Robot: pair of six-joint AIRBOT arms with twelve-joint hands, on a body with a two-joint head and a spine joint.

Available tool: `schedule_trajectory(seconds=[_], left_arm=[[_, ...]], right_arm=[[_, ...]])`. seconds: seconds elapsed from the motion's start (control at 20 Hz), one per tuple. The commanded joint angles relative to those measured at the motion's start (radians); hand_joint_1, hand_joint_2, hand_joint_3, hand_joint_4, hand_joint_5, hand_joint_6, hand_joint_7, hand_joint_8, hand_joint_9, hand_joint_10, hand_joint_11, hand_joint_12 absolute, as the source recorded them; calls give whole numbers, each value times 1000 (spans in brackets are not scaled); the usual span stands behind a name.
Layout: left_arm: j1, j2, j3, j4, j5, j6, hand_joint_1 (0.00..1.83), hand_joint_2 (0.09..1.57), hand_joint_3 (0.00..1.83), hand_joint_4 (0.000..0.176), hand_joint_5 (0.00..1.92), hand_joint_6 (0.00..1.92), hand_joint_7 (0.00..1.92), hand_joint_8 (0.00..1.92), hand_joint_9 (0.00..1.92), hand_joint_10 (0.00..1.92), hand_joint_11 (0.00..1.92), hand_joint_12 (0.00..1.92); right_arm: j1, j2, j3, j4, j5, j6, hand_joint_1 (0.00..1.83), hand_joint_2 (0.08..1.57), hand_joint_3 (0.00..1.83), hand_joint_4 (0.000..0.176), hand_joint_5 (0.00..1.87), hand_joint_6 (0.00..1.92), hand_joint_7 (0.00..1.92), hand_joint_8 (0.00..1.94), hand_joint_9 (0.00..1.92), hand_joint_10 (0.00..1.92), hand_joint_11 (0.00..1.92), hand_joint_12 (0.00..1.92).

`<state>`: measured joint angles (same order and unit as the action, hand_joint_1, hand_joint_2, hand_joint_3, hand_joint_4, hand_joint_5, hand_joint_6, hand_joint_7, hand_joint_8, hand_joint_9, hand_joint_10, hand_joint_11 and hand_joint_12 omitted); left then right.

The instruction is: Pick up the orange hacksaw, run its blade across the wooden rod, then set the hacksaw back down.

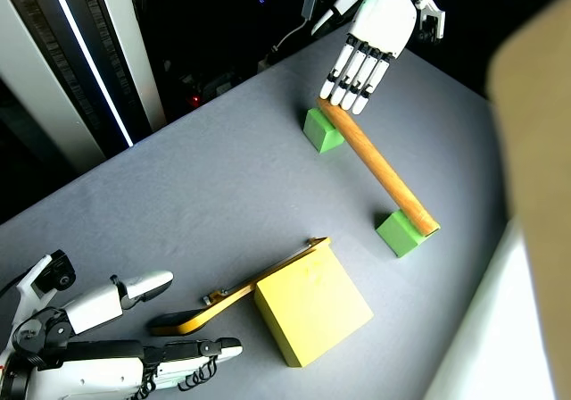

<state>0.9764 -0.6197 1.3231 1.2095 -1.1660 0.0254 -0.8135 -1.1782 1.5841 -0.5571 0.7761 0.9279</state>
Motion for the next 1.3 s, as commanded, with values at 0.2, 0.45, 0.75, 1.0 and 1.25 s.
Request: schedule_trajectory(seconds=[0.2,0.45,0.75,1.0,1.25], left_arm=[[1,-3,1,-38,-36,-1,0,1188,1,0,78,1,74,1,61,1,0,139],[1,-4,1,-39,-36,-1,2,1198,2,0,55,1,52,1,41,0,0,95],[1,-4,4,-39,-36,-1,0,1198,2,0,65,1,64,1,45,1,0,94],[2,-2,4,-39,-36,-1,0,1195,1,0,54,3,54,1,45,3,1,25],[2,6,4,-79,-50,-1,0,1193,0,0,63,2,63,2,48,2,9,36]], right_arm=[[37,-20,2,40,56,-18,885,1120,0,0,66,5,70,3,92,6,0,498],[45,-34,2,40,45,-22,879,1133,2,0,37,0,36,0,67,1,0,404],[45,-41,4,40,30,-26,892,1123,0,0,57,5,54,4,79,6,0,415],[49,-57,6,40,14,-36,877,1129,0,0,57,7,43,4,71,5,0,449],[54,-68,6,40,4,-43,882,1129,0,0,54,3,44,4,74,7,0,466]])
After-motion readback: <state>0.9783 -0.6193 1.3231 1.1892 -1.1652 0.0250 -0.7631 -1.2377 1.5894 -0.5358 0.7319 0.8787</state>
